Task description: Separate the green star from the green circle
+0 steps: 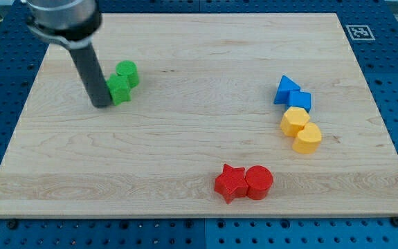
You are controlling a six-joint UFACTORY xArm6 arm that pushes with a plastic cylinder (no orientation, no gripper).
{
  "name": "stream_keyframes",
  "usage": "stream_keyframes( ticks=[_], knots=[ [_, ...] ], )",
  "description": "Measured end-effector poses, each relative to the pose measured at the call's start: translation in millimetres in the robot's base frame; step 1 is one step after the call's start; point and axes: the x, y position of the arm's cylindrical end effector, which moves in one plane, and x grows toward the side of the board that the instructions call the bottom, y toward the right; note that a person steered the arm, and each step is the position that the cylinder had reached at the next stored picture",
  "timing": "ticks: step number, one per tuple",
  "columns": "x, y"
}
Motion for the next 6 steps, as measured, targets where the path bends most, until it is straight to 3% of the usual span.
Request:
stream_keyframes(
  ticks=[1,2,3,4,5,6],
  knots=[
    [7.5,-13.4],
    [-3.9,-85.7],
    [-50.5,-109.2],
    [-77.8,-92.0],
    [-68.6,-40.0],
    [-23.5,17.3]
  ],
)
